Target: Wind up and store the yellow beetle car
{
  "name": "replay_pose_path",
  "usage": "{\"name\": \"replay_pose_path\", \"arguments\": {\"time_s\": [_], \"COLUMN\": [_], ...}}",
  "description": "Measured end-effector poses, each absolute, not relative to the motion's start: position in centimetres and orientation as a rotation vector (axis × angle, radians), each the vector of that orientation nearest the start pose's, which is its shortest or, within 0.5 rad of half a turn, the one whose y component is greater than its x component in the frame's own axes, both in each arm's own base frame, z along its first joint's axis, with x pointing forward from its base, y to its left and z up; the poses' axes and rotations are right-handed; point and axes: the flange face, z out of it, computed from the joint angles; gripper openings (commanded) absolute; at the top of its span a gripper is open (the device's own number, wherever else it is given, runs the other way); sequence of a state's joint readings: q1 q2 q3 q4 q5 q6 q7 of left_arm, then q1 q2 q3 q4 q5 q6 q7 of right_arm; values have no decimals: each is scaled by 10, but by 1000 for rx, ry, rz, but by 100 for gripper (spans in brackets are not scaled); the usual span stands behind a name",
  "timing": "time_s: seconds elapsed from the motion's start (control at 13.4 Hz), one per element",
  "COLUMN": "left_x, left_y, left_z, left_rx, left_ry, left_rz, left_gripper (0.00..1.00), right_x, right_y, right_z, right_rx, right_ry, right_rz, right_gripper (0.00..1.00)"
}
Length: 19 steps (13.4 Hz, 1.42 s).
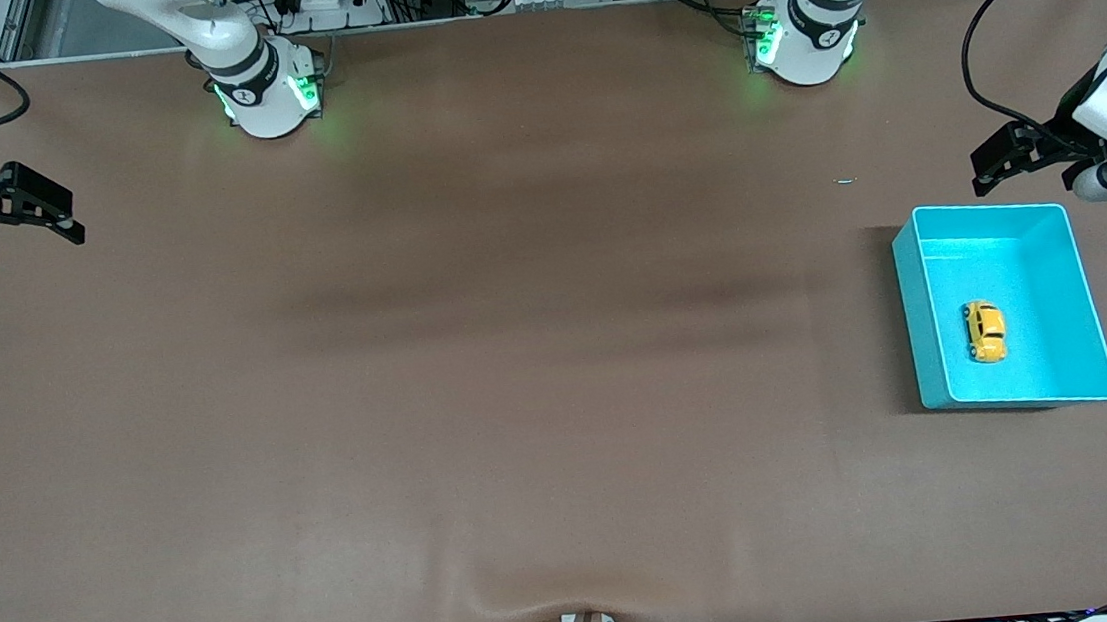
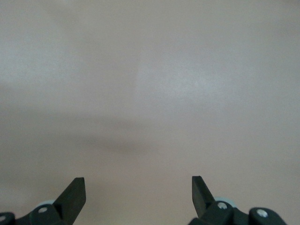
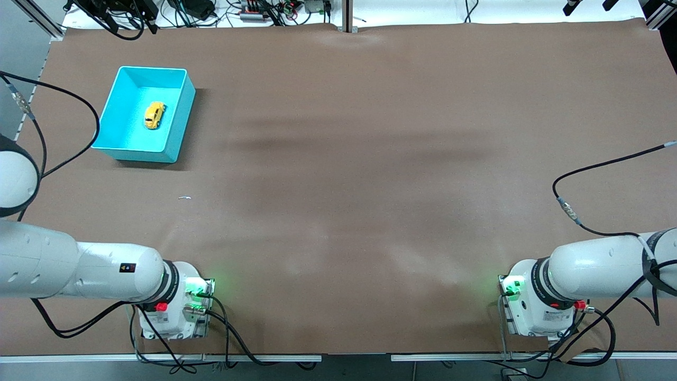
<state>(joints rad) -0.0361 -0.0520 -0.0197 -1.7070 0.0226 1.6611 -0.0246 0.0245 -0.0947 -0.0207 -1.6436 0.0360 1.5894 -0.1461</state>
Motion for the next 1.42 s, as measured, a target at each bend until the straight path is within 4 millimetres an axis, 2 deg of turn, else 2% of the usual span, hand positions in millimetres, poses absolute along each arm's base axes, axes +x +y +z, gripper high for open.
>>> {"name": "replay_pose_path", "arguments": {"time_s": [0.67, 1.42], "left_x": [541, 541], "left_y": [-34, -33], "left_z": [605, 605], "left_rx": [-3118, -3119], "left_ry": [59, 54], "left_rz": [-2, 1], "left_gripper": [100, 100], "right_x": [528, 534], "right_y": [5, 8], "right_z": [640, 629], "right_rx": [-3097, -3095], "right_ry": [-233, -238], "right_rz": [-58, -30], "right_gripper": [100, 100]}}
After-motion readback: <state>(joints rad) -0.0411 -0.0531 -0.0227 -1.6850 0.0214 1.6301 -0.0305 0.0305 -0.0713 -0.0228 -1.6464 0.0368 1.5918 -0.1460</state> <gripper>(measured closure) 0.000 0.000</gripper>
